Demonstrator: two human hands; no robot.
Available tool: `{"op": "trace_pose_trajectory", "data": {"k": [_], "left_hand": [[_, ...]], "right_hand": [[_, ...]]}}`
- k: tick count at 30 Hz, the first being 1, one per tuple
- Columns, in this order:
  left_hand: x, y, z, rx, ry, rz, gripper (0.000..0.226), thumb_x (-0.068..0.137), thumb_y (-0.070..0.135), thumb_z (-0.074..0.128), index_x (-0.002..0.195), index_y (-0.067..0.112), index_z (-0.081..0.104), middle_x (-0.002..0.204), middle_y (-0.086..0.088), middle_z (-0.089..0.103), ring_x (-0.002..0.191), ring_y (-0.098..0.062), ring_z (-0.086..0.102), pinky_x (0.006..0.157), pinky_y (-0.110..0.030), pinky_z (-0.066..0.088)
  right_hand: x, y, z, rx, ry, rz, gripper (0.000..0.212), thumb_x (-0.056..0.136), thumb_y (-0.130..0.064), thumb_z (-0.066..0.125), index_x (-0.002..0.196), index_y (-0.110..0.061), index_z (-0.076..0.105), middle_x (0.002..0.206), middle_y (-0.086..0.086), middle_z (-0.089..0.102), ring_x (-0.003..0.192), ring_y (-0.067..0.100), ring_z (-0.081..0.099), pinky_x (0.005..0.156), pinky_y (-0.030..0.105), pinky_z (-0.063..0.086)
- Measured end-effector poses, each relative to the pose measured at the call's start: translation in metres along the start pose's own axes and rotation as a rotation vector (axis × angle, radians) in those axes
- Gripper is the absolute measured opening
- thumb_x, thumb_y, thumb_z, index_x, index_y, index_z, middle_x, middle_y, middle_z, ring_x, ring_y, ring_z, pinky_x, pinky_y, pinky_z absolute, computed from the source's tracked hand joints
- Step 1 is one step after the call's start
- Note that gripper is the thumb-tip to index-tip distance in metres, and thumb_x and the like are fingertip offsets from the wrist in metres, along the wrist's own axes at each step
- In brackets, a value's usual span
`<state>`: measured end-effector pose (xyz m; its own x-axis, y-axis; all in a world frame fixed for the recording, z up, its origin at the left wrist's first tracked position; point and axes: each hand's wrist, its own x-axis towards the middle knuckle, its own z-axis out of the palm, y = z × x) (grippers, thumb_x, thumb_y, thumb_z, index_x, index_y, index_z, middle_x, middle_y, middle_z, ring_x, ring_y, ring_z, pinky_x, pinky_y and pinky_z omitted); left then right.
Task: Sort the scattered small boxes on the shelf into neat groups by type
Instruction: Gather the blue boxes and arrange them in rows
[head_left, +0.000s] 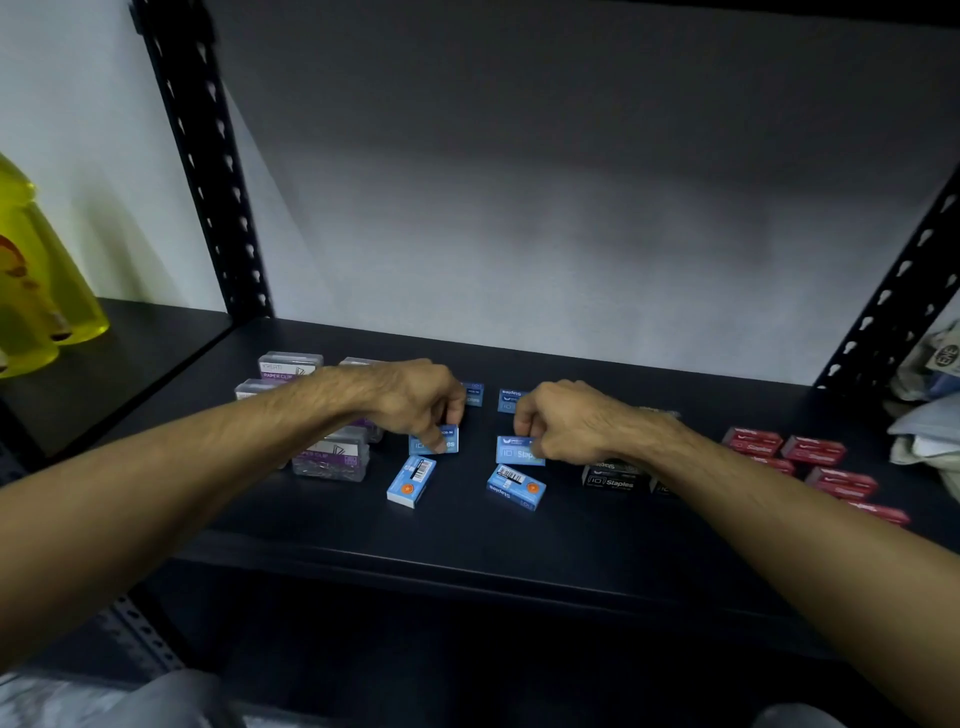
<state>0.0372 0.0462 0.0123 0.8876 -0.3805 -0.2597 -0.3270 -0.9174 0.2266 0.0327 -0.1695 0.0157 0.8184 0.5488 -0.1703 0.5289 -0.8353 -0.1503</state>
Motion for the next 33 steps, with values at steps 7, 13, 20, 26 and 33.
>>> {"op": "trace_pose_trajectory", "data": {"k": [7, 13, 20, 26, 33], "left_hand": [[-0.001, -0.002, 0.0, 0.044, -0.047, 0.001, 0.025, 0.08, 0.023, 0.08, 0.102, 0.019, 0.068, 0.076, 0.011, 0.06, 0.075, -0.01, 0.058, 0.063, -0.02, 0.043], [0.006, -0.003, -0.003, 0.071, 0.016, 0.001, 0.019, 0.082, 0.023, 0.077, 0.1, 0.02, 0.07, 0.083, 0.01, 0.064, 0.083, -0.011, 0.061, 0.07, -0.023, 0.045], [0.018, 0.002, -0.003, 0.124, 0.097, 0.044, 0.021, 0.086, 0.021, 0.072, 0.107, 0.019, 0.07, 0.097, 0.006, 0.064, 0.092, -0.014, 0.061, 0.078, -0.029, 0.047], [0.025, 0.005, 0.0, 0.141, 0.11, 0.045, 0.016, 0.086, 0.022, 0.071, 0.102, 0.02, 0.069, 0.081, 0.014, 0.057, 0.082, -0.011, 0.058, 0.071, -0.028, 0.045], [0.024, 0.006, -0.001, 0.155, 0.107, 0.038, 0.022, 0.087, 0.023, 0.071, 0.108, 0.019, 0.068, 0.093, 0.005, 0.063, 0.086, -0.014, 0.06, 0.075, -0.03, 0.05]], "right_hand": [[-0.002, 0.003, -0.003, 0.084, -0.028, 0.01, 0.021, 0.083, -0.019, 0.073, 0.103, -0.023, 0.071, 0.091, -0.012, 0.067, 0.082, 0.005, 0.06, 0.078, 0.022, 0.041], [0.004, 0.003, 0.003, 0.038, 0.046, 0.011, 0.014, 0.082, -0.025, 0.074, 0.095, -0.023, 0.071, 0.086, -0.011, 0.067, 0.082, 0.01, 0.062, 0.071, 0.023, 0.042], [0.017, 0.004, 0.007, -0.006, 0.125, 0.038, 0.016, 0.085, -0.022, 0.07, 0.101, -0.022, 0.067, 0.089, -0.009, 0.058, 0.083, 0.012, 0.055, 0.068, 0.026, 0.038], [0.021, 0.008, 0.01, -0.023, 0.169, 0.034, 0.013, 0.085, -0.022, 0.069, 0.098, -0.021, 0.067, 0.086, -0.008, 0.059, 0.08, 0.013, 0.056, 0.065, 0.026, 0.037], [0.021, 0.008, 0.01, -0.024, 0.173, 0.029, 0.013, 0.086, -0.022, 0.069, 0.099, -0.019, 0.067, 0.087, -0.007, 0.06, 0.082, 0.014, 0.057, 0.065, 0.026, 0.038]]}}
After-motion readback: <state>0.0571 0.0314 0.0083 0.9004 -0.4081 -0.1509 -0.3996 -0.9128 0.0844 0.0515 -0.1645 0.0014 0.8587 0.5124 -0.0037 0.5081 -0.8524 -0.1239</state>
